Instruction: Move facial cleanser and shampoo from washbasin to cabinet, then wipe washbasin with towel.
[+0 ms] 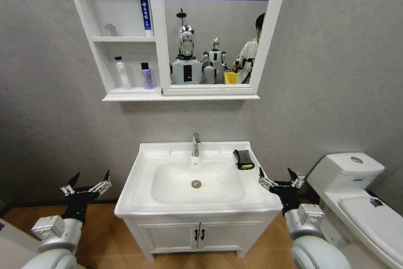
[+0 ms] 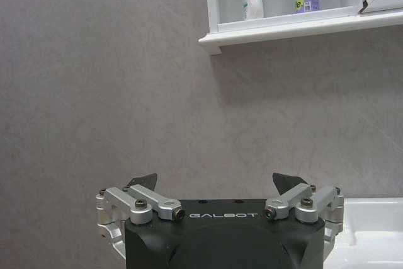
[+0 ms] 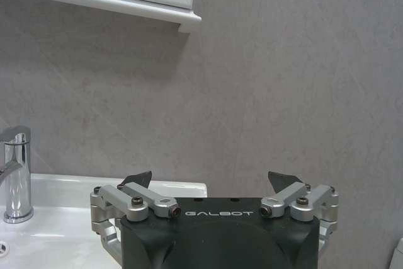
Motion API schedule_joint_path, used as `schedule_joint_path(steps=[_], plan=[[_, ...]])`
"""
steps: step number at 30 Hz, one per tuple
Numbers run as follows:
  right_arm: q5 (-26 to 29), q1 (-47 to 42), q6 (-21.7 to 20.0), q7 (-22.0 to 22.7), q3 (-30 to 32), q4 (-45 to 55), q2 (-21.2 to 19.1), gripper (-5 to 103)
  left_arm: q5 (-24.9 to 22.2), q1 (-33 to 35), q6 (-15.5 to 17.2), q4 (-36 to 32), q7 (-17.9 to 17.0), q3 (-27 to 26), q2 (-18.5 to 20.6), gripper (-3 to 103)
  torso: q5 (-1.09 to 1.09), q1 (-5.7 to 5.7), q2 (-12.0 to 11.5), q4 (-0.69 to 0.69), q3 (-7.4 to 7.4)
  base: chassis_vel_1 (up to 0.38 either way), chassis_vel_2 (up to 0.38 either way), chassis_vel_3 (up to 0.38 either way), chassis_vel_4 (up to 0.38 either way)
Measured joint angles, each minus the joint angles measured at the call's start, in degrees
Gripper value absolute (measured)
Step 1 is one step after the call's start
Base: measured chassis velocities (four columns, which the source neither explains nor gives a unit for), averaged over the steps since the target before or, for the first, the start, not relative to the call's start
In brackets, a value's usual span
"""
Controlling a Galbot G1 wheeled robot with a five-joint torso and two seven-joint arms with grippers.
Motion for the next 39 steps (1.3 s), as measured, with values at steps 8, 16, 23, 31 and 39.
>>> schedule_joint_path(steps=[8,16,23,31,39], plan=[[0.0,0.1,-1.5,-0.3,0.0,0.0,0.2,100,0.0,0.0,0.0,0.0,0.0,0.0,0.0,100,0.0,-0.06,0.0,0.0,-0.02,0.0,0.0,0.0,0.0],[-0.2,0.6,-1.1,-0.4,-0.1,-1.1,0.4,100,0.0,0.0,0.0,0.0,0.0,0.0,0.0,100,0.01,-0.03,0.0,0.02,-0.01,-0.058,-0.059,0.067,0.063],[0.9,2.1,-0.8,0.0,-0.3,-3.1,-1.4,100,0.0,0.0,0.0,0.0,0.0,0.0,0.0,100,0.03,-0.02,0.0,-0.02,0.0,-0.101,-0.103,0.091,0.081],[14.4,8.9,-6.5,5.6,-1.7,-6.3,-10.7,100,0.0,0.0,0.0,0.0,0.0,0.0,0.0,100,-0.01,-0.03,0.0,0.0,-0.01,0.0,0.0,0.0,0.0],[31.8,22.9,-13.1,10.5,-5.9,-17.1,-19.0,100,0.0,0.0,0.0,0.0,0.0,0.0,0.0,100,0.02,-0.02,0.0,0.0,0.0,0.0,0.0,0.0,0.0]])
